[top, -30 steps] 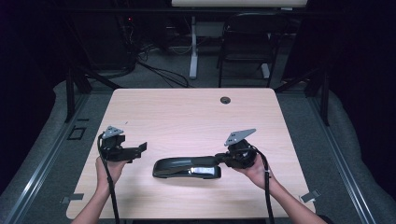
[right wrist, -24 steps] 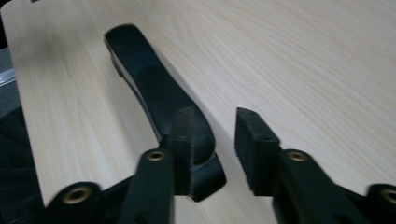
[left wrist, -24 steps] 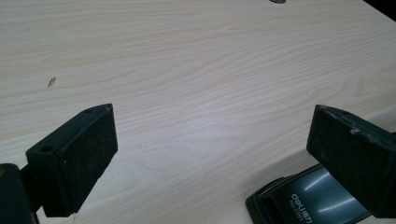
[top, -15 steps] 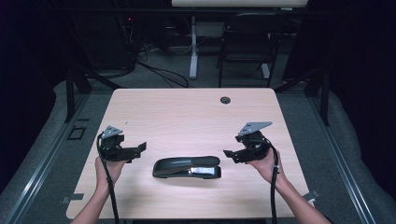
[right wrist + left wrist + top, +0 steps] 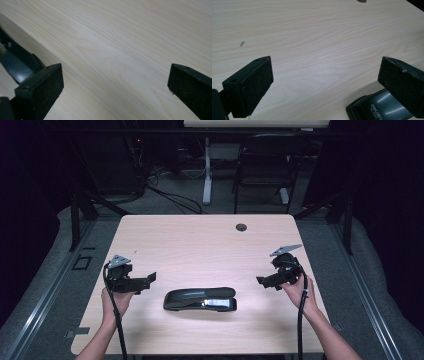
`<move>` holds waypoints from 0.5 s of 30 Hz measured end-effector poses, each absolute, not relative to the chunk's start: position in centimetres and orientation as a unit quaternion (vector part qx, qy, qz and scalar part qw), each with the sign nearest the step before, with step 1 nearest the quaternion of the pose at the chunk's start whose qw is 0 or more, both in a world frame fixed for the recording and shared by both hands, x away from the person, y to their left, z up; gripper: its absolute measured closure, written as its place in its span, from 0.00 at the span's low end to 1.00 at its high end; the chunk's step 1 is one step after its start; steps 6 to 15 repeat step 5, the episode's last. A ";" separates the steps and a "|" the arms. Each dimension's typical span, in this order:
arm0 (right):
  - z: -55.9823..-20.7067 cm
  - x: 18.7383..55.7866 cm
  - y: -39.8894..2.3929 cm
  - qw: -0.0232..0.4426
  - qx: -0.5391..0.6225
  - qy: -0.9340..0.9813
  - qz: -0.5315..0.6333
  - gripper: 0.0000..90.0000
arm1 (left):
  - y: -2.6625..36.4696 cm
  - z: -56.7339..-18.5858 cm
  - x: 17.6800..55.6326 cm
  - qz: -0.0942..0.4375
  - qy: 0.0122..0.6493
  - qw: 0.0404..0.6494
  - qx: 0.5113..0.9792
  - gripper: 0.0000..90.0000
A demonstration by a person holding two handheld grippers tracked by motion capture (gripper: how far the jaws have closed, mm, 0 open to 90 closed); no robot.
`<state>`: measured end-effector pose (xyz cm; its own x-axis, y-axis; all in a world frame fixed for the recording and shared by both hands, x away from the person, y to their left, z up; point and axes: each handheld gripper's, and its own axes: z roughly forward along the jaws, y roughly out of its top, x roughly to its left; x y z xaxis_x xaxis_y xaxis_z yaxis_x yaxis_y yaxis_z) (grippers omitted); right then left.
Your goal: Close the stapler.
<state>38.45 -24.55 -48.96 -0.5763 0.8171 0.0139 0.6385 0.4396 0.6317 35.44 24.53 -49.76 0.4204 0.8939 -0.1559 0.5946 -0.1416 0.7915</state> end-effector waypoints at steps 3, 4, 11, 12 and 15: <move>-50.1 38.9 -24.4 0.139 0.435 0.849 0.267 0.00 | 24.6 -50.0 35.6 0.179 0.509 0.413 0.733 0.00; -50.3 39.0 -24.3 0.137 0.435 0.851 0.260 0.00 | 24.7 -50.1 35.7 0.178 0.512 0.414 0.731 0.00; -50.8 39.1 -24.2 0.135 0.433 0.857 0.245 0.00 | 24.7 -50.2 35.7 0.177 0.513 0.412 0.732 0.00; -50.8 39.1 -24.2 0.135 0.433 0.857 0.245 0.00 | 24.7 -50.2 35.7 0.177 0.513 0.412 0.732 0.00; -50.8 39.1 -24.2 0.135 0.433 0.857 0.245 0.00 | 24.7 -50.2 35.7 0.177 0.513 0.412 0.732 0.00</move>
